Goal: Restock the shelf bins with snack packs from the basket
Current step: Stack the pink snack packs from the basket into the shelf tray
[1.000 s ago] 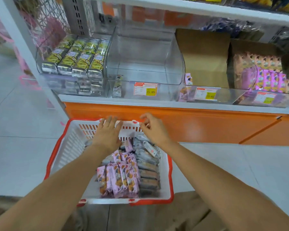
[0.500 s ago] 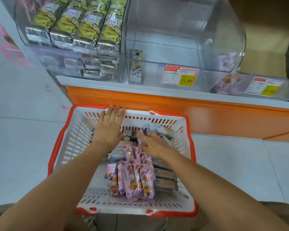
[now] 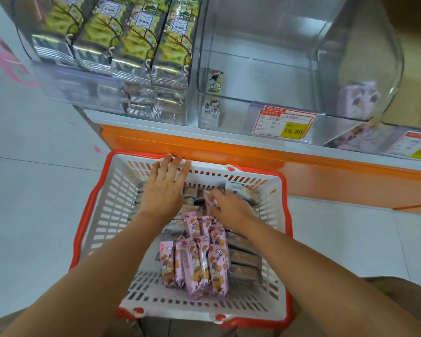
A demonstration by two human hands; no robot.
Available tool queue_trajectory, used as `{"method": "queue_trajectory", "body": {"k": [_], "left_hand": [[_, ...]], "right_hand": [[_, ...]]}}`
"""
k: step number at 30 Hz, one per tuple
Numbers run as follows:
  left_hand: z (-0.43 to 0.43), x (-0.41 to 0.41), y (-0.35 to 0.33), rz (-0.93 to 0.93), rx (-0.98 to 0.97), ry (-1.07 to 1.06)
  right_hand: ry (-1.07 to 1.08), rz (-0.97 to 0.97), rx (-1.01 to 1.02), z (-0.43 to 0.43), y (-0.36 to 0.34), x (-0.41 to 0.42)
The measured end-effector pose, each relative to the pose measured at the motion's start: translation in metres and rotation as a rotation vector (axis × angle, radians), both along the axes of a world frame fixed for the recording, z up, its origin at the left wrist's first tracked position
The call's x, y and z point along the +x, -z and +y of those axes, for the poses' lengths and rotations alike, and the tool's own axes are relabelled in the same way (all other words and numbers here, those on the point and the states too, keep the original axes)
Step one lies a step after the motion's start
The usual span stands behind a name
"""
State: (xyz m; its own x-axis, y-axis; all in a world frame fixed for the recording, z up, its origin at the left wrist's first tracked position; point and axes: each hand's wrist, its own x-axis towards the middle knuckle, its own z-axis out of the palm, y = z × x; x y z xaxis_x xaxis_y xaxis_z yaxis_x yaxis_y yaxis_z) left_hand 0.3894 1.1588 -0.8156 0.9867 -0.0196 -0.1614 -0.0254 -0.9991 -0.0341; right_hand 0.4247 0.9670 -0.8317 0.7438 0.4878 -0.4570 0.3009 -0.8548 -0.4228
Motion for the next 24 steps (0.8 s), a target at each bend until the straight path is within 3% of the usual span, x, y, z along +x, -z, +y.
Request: {"method": "queue_trajectory", "body": {"k": [9,16,19,24], "left_hand": [[-0.012,-0.009,-0.024,0.000,-0.210,0.021],[-0.037,-0.025,-0.074,0.071,-0.692,0.065],[-0.049,-0.029,-0.091,0.098,-0.949,-0.010],[-0.072,-0.035,-0.121,0.119,-1.174,-0.043]], "right_hand": [[0.310,0.257,0.474,-0.032,-0.057,-0.007],[0.563,0.181,0.703,-0.057,-0.110,-0.012],[0.585,0.149,0.774,-0.065,-0.131,-0.018],[0.616,0.086,0.923,-0.076,-0.166,-0.031]]}}
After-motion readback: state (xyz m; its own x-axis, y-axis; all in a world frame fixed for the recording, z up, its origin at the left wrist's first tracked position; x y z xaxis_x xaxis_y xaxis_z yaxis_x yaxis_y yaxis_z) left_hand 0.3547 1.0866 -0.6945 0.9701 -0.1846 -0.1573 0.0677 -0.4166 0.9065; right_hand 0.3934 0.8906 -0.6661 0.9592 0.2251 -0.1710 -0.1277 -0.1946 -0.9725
